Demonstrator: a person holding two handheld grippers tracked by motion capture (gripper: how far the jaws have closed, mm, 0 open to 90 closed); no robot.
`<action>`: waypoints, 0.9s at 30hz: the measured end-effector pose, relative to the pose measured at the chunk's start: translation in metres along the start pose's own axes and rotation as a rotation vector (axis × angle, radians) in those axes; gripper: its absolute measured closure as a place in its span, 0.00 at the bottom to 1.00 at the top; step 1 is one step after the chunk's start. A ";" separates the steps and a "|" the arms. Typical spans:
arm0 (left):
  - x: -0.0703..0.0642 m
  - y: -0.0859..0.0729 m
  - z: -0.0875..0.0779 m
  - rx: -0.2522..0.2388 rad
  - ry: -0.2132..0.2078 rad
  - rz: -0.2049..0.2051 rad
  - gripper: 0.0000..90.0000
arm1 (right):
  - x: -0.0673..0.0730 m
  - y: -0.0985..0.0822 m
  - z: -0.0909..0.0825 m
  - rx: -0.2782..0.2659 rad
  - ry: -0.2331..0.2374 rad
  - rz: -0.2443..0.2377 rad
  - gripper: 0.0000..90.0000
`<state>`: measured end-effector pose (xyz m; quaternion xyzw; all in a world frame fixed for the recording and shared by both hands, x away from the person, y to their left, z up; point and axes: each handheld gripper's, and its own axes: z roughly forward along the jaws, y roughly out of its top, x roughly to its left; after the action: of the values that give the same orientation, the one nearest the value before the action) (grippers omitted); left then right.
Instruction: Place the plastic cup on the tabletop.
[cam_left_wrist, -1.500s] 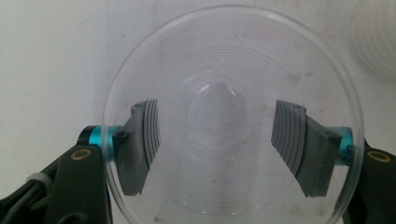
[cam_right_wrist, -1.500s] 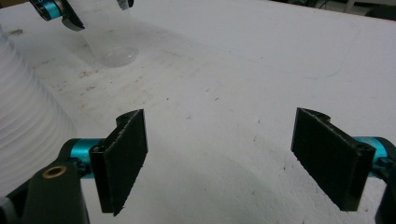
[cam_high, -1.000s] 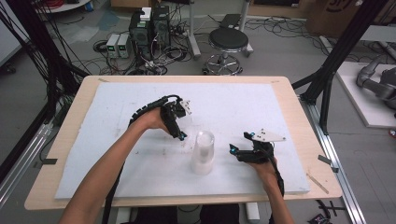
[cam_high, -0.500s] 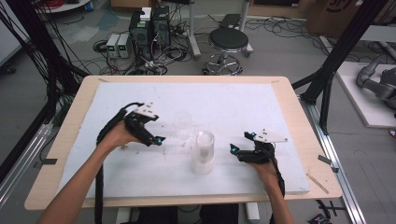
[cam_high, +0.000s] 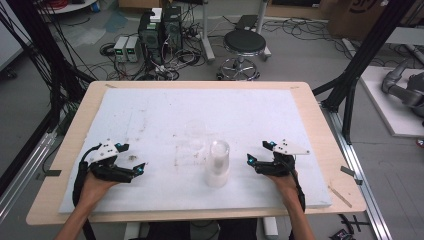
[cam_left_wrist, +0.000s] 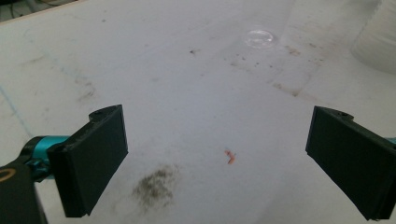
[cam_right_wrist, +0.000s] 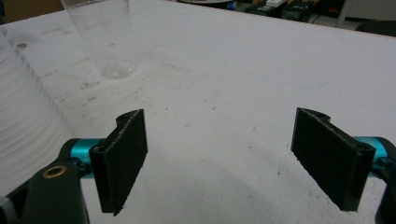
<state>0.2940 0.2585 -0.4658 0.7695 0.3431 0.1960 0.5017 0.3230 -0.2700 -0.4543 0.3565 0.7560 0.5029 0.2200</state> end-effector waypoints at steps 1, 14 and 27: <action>0.000 -0.004 -0.001 -0.009 0.011 -0.012 0.06 | 0.000 0.000 0.000 -0.004 0.000 -0.002 0.21; -0.005 -0.009 -0.008 -0.075 0.053 0.006 0.06 | 0.001 -0.002 -0.004 -0.036 -0.005 0.001 0.21; -0.003 -0.011 -0.011 -0.102 0.063 -0.021 0.06 | 0.000 -0.003 -0.005 -0.058 -0.012 0.008 0.21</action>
<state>0.2813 0.2665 -0.4710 0.7327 0.3564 0.2319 0.5313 0.3187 -0.2741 -0.4545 0.3561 0.7384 0.5233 0.2326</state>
